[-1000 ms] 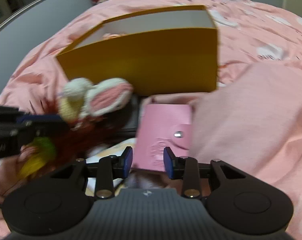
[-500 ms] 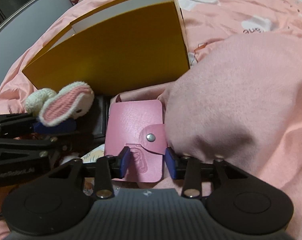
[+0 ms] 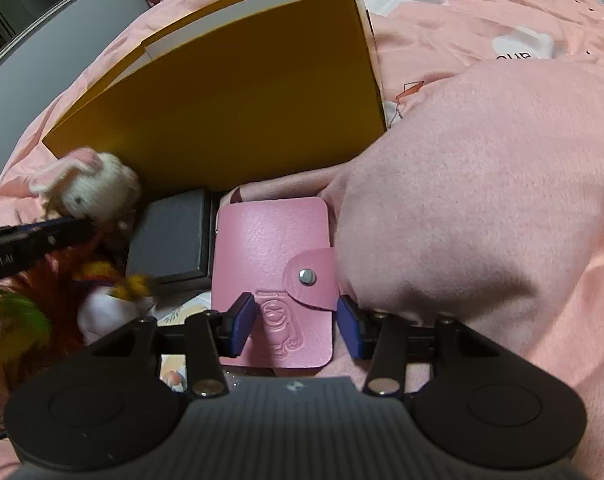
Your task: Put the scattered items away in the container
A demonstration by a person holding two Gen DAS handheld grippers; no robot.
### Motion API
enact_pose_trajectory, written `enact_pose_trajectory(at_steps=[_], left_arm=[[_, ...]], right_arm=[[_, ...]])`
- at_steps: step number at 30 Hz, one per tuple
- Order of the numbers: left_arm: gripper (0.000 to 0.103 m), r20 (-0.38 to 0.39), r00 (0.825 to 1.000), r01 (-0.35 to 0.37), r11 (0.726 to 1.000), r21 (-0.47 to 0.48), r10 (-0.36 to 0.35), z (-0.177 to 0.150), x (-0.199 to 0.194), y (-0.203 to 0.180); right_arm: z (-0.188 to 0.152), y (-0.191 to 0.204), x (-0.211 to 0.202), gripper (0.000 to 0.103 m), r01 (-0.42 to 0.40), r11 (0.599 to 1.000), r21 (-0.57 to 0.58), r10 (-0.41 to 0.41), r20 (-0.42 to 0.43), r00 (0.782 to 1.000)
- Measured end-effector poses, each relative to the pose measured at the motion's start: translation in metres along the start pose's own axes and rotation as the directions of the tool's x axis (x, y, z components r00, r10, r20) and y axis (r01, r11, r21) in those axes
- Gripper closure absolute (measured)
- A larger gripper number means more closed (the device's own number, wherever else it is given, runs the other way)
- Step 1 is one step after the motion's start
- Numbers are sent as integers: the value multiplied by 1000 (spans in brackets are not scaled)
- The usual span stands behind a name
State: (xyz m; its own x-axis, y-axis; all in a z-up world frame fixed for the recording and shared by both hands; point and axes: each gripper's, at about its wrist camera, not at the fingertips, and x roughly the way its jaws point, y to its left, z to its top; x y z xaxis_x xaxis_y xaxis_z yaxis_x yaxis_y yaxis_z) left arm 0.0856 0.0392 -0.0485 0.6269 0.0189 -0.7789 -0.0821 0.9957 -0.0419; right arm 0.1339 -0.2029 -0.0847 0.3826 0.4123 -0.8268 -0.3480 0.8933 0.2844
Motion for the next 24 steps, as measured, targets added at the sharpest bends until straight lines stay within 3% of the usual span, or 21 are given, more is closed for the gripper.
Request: enact_pose_trajectory(at_steps=[5,11,17,24], left_arm=[[74,-36,999,5,1000,22,-4,0,9,-5],[71,-139,978,148,987,-56,-154,-5,31,-7],[60,-179,962,177,972,-155,-204,-3,49,-2],[39,-206,943,207,945,-255,-262,0,67,6]], right_arm=[[1,-11,4,52,-27,999,36,28,-18,999],[0,-16,6,48,-25,998,54,27,-29,999],[4,-26,16,34,-76,994,81,80,-43,996],[7,-20,30,23,-109,992,60,113,-66,991]])
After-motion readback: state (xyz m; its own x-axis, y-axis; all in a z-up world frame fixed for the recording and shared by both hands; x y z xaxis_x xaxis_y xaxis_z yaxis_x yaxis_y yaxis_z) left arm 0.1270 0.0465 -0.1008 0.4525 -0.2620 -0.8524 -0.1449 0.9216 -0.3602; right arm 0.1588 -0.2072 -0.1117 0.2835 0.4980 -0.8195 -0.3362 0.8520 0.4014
